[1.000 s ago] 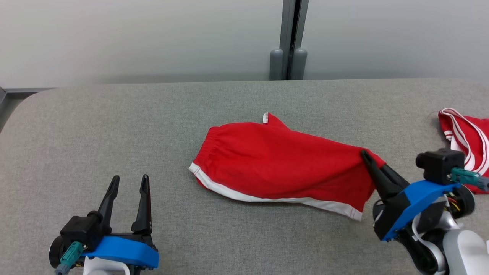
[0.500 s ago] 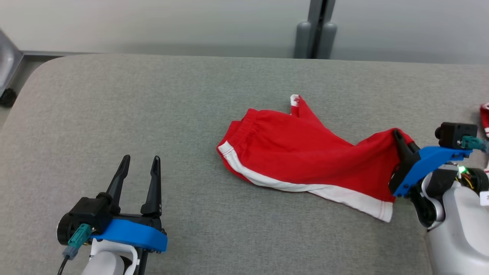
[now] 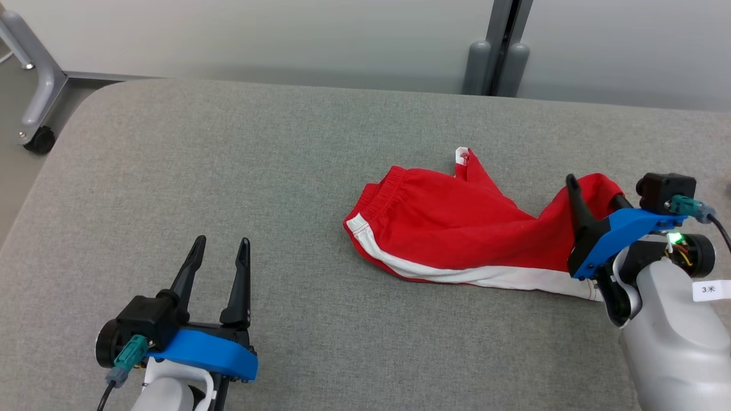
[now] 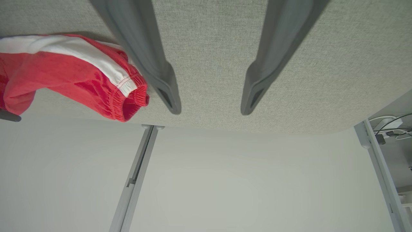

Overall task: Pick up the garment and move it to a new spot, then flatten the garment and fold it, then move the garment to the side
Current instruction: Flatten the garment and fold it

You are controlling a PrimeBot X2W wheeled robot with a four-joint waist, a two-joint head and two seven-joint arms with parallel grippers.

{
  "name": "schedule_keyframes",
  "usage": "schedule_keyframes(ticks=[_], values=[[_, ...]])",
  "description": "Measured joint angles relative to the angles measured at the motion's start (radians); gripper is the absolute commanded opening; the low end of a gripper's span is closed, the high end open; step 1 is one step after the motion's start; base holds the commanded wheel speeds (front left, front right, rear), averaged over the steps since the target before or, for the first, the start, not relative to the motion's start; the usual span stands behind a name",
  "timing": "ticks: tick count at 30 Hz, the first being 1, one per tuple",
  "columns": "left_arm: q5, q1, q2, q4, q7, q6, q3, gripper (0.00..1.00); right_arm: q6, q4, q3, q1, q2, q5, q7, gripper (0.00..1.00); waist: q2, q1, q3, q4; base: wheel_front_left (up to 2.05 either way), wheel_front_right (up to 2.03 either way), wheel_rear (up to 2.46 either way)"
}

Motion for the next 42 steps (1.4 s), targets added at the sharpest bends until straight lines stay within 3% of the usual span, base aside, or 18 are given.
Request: schedule_keyframes(ticks=[4, 9, 15, 31, 42], values=[[-0.002, 0.015, 0.002, 0.012, 0.000, 0.001, -0.002, 1.00, 0.000, 0.023, 0.054, 0.037, 0.001, 0.047, -0.020, 1.00, 0.0000, -0.0002, -0.047, -0.011, 0.00, 0.00, 0.00], [-0.009, 0.052, 0.009, 0.014, 0.000, 0.011, 0.006, 1.00, 0.000, -0.035, 0.099, 0.159, -0.011, 0.078, -0.037, 1.00, 0.0000, -0.0002, -0.090, -0.043, 0.00, 0.00, 0.00], [-0.014, 0.086, 0.013, -0.005, 0.000, 0.030, 0.031, 1.00, 0.000, -0.169, 0.068, 0.264, -0.016, 0.077, -0.069, 1.00, 0.0000, -0.0002, -0.116, -0.095, 0.00, 0.00, 0.00], [0.014, 0.130, 0.003, -0.026, 0.000, 0.027, 0.074, 1.00, 0.000, -0.637, -0.083, 0.590, 0.095, -0.067, -0.084, 1.00, 0.0000, -0.0002, -0.152, -0.132, 0.00, 0.00, 0.00], [0.043, 0.145, -0.007, -0.011, 0.000, 0.017, 0.111, 1.00, 0.000, -0.779, -0.080, 0.652, 0.106, -0.113, -0.028, 1.00, 0.0000, -0.0002, -0.171, -0.154, 0.00, 0.00, 0.00]])
